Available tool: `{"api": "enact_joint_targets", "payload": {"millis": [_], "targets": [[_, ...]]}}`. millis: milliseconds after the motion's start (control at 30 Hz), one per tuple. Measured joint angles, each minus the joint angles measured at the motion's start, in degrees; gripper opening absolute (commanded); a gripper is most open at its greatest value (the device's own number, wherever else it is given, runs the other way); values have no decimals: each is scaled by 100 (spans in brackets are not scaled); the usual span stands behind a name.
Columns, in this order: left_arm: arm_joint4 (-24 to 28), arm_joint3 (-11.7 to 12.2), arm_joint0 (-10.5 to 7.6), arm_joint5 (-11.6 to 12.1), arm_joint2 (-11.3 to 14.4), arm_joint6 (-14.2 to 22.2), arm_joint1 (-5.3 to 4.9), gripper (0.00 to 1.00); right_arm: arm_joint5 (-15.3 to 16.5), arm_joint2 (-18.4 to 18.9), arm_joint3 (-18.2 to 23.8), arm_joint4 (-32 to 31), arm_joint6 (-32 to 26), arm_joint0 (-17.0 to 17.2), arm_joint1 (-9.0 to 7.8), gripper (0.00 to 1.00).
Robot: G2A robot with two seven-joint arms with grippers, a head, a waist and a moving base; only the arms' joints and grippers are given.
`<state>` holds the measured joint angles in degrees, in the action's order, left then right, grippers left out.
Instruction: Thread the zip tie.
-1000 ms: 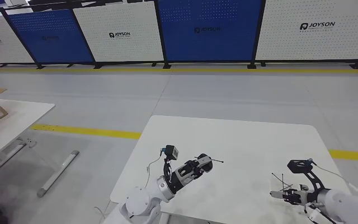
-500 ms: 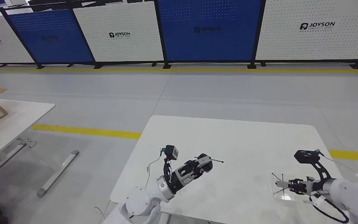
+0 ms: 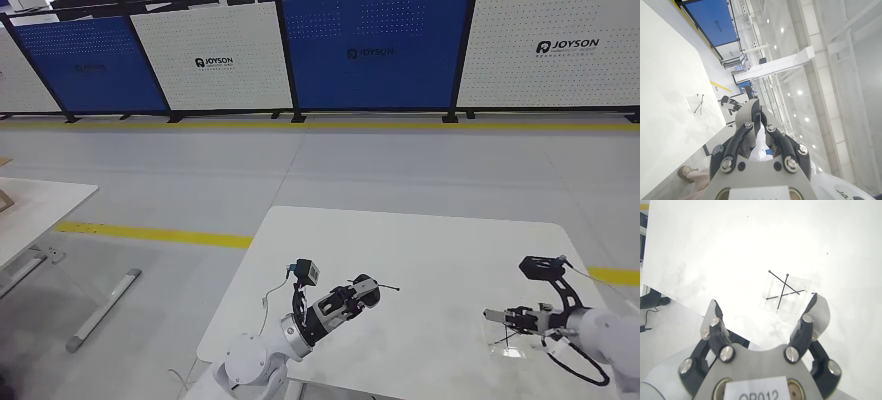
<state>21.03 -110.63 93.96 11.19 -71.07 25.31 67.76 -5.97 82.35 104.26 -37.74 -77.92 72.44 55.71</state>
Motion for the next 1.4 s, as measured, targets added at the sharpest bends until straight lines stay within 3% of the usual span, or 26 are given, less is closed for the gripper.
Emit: {"api": "enact_joint_targets", "payload": {"millis": [200,533,767,900,1233,1300,1367,1400], "targets": [[0,0,0,0,0,0,0,0,-269,-850,-622,-412,-175,-676,31,100],[0,0,0,0,0,0,0,0,-269,-807,-618,-409,-171,-665,30,100],[0,0,0,0,0,0,0,0,-372,-1016,-805,-758,-119,-689,39,100],[0,0,0,0,0,0,0,0,-457,-949,-767,-641,220,-651,51,100],[0,0,0,0,0,0,0,0,-424,-904,-712,-683,415,-496,41,100],[0,0,0,0,0,0,0,0,-449,-845,-654,-716,379,-443,27,48],[0,0,0,0,0,0,0,0,-472,-796,-623,-726,348,-405,17,45],[0,0,0,0,0,0,0,0,-472,-773,-622,-715,337,-394,13,28]]}}
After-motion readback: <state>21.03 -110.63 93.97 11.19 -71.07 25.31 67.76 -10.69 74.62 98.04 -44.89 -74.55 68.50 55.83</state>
